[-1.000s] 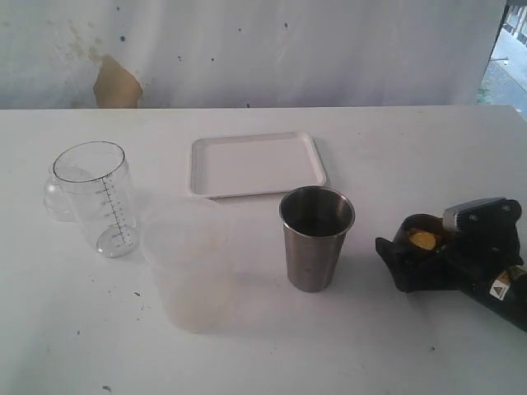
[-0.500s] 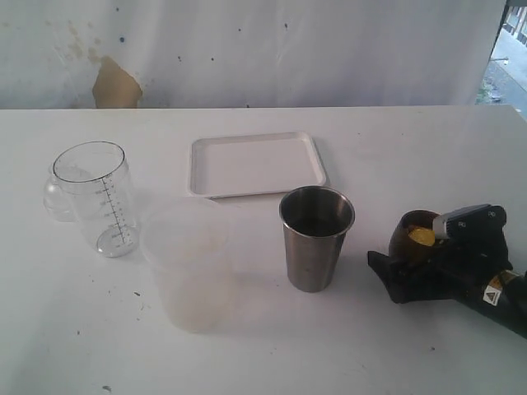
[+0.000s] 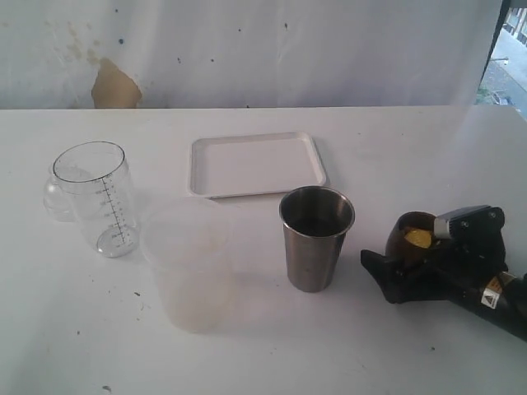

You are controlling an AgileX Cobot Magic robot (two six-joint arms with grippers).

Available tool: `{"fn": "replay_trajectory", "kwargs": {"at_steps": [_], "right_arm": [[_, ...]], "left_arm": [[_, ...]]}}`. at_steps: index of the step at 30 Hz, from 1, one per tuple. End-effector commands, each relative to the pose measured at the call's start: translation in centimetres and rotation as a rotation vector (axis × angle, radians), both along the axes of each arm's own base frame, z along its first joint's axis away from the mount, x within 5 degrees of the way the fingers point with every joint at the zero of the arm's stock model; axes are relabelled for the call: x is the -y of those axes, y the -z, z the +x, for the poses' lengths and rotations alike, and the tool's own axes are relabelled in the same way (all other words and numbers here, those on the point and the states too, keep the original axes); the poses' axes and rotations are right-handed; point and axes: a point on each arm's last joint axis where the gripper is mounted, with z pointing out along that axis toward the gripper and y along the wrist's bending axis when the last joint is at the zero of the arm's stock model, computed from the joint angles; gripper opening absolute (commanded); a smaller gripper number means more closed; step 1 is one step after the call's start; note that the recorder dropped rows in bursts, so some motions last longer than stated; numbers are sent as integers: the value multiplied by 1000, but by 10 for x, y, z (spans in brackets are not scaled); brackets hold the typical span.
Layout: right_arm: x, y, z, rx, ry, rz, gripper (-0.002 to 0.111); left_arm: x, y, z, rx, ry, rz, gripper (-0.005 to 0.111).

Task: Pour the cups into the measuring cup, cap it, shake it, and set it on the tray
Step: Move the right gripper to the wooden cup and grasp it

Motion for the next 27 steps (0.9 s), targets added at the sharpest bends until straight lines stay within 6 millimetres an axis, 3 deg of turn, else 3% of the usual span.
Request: {"fn": "replay_trajectory", "kwargs": {"at_steps": [1,10,22,24,27], "right_arm": [[-4,6,4,-4,-26,13,105],[6,5,15,16,98,7,104],[6,5,15,16,99,7,96],[6,5,15,16,99,7,91],[6,5,15,31,92,-17,70]], "left_arm": [[0,-2,0,17,1,-3,0],[0,-2,0,17,1,-3,0],[0,-2,0,17,1,-3,0],[0,-2,0,17,1,-3,0],[0,-2,0,17,1,-3,0]]}}
